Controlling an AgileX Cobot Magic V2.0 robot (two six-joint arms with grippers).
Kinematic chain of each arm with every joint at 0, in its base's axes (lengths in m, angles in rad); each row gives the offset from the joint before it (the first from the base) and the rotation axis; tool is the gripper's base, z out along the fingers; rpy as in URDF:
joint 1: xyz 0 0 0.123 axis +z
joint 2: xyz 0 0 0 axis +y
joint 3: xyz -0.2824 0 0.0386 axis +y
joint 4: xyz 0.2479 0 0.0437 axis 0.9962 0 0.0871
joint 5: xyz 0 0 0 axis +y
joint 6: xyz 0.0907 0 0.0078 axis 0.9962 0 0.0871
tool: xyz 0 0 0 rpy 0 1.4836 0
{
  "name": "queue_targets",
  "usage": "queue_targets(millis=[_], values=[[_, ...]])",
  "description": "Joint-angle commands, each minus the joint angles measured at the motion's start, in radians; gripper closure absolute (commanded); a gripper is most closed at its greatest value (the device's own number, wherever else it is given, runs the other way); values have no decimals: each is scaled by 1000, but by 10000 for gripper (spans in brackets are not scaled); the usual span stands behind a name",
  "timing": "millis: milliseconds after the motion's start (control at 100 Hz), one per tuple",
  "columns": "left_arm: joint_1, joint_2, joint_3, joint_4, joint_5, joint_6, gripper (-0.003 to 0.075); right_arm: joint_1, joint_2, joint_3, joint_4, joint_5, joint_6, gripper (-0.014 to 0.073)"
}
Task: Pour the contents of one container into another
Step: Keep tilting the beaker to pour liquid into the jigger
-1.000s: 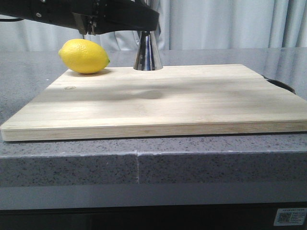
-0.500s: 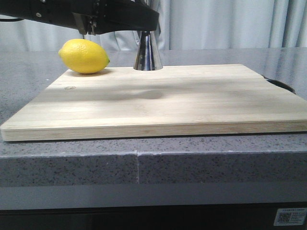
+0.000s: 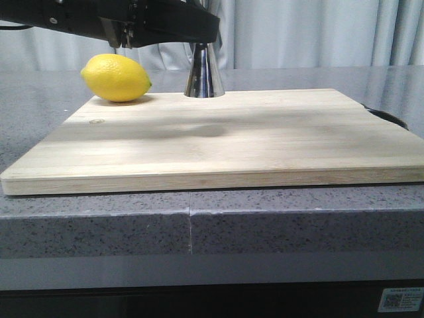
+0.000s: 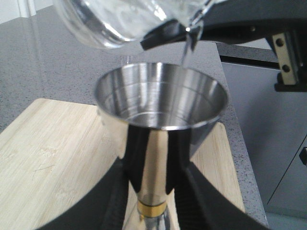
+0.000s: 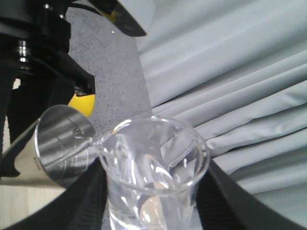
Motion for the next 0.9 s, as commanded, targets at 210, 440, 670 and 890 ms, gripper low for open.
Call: queue_targets(millis=[210, 440, 670, 890], values=[[-10, -39, -32, -81, 109, 1, 531, 1, -28, -37, -17, -13, 0, 431], [-10, -39, -32, -81, 109, 1, 531, 1, -28, -37, -34, -6, 0, 431], [-10, -39, -32, -81, 109, 1, 531, 1, -28, -37, -54, -4, 0, 431], [-10, -39, -32, -81, 109, 1, 531, 1, -28, -37, -62, -2, 0, 431]])
